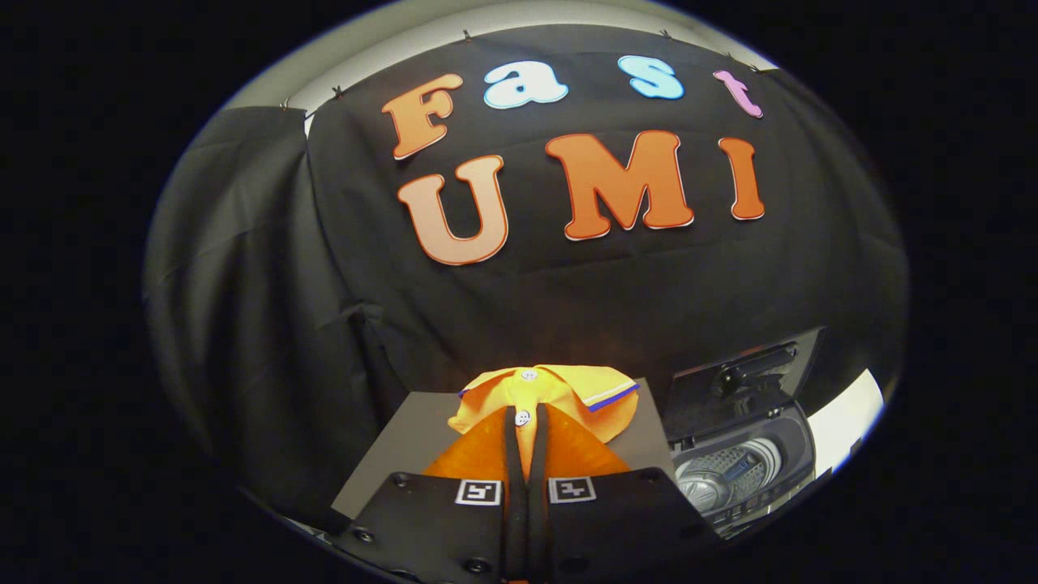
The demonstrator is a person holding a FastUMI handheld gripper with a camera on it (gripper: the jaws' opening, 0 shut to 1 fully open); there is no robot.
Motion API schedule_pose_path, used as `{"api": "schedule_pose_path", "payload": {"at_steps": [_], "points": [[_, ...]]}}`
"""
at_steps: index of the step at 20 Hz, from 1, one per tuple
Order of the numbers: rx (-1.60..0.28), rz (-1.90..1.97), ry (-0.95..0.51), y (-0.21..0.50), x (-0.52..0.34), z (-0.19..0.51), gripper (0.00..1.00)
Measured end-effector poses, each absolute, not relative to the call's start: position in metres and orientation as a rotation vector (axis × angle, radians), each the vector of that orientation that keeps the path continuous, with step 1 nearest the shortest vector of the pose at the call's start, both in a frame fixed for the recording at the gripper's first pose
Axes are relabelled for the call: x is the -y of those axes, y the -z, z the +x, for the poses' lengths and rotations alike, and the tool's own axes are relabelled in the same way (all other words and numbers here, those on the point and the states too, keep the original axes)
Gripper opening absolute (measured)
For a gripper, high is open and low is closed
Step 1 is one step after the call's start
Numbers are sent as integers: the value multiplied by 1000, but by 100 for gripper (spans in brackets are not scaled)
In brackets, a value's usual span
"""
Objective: Put the clothes into the washing machine and then close the washing machine lid.
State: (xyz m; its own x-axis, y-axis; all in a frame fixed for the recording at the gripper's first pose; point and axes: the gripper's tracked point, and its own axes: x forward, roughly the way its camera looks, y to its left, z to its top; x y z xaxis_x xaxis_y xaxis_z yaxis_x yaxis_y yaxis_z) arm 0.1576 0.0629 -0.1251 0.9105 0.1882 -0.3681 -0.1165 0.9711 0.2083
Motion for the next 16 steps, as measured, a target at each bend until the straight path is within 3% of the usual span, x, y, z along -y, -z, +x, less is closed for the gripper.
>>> {"api": "schedule_pose_path", "payload": {"at_steps": [9,16], "points": [[-340,228,-184,84,101,140,8],[-440,233,-180,143,190,150,8]]}}
